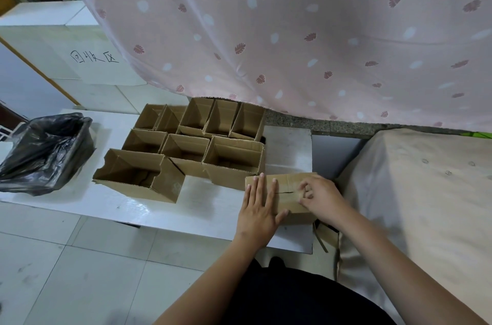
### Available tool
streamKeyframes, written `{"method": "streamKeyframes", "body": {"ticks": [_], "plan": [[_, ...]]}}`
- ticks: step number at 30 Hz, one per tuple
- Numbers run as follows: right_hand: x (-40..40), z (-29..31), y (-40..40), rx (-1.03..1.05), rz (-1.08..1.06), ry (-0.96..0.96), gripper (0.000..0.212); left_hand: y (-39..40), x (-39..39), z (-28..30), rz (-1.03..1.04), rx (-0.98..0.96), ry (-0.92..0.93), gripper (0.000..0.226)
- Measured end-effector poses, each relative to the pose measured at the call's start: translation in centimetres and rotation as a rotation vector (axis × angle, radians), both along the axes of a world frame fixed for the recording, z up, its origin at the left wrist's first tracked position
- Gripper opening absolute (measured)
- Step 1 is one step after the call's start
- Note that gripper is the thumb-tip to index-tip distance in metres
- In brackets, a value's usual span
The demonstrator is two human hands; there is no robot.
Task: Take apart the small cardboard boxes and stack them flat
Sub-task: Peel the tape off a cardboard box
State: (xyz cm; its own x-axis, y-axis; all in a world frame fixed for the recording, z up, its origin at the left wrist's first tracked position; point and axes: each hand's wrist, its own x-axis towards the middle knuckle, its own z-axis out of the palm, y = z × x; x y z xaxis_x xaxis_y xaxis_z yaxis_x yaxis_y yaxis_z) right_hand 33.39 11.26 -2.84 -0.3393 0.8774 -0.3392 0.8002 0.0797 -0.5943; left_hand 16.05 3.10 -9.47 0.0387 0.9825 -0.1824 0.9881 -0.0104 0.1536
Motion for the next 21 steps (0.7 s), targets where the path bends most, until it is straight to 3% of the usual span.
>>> {"method": "streamKeyframes", "body": {"ticks": [4,8,10,14,21], "plan": [[0.09,-0.17,0.78,0.076,0.008,-0.056,0.029,0.10,0.00,-0.05,0.002,-0.002,-0.003,0.082],[0.10,0.23,0.85,0.128,0.017,-0.004,0.027,0.08,-0.09,-0.07,0.000,-0.006,-0.006,0.082],[0.31,0.15,0.61,0.136,0.052,0.025,0.037,0.12,-0.11,-0.09,0.000,-0.010,-0.003,0.082],[0.41,-0.29,1.03,0.085,0.034,0.022,0.019,0.22,-0.02,0.03,-0.003,-0.022,-0.006,0.082],[-0.02,-0.51,0.61,0.015,0.070,-0.013,0.023,0.24,-0.04,0.32,-0.008,-0.038,0.012,0.080]]}}
